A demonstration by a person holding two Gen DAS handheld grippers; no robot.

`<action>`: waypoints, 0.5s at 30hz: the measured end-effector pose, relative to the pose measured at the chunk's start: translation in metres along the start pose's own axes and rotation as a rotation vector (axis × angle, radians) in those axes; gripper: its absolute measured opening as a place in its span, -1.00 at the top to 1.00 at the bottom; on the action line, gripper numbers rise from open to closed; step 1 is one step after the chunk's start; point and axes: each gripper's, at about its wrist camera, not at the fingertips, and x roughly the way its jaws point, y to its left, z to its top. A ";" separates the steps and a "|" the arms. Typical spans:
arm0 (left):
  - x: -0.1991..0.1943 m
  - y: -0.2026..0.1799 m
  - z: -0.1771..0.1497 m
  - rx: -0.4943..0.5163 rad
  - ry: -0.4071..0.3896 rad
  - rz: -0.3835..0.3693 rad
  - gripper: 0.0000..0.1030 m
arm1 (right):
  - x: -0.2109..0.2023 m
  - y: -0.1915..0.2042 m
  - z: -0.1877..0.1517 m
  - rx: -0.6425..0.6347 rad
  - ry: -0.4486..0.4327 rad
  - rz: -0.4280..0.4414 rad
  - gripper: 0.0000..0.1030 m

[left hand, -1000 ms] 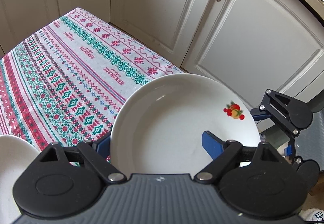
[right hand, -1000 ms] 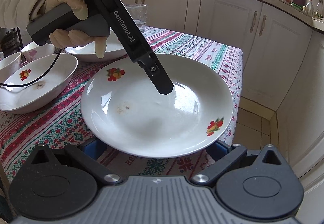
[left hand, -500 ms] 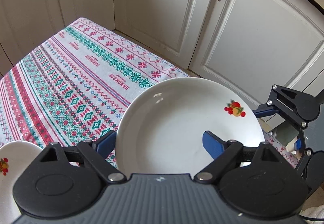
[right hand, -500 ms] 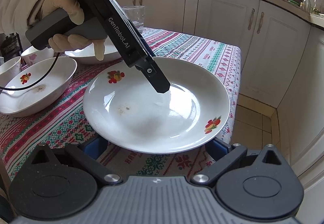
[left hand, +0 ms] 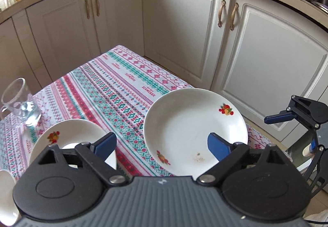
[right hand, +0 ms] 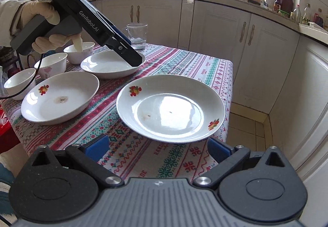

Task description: Organize plates and bowls

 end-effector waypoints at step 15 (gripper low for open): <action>-0.075 -0.034 -0.122 -0.028 -0.072 0.240 -0.87 | -0.011 0.074 -0.010 -0.022 -0.050 0.060 -1.00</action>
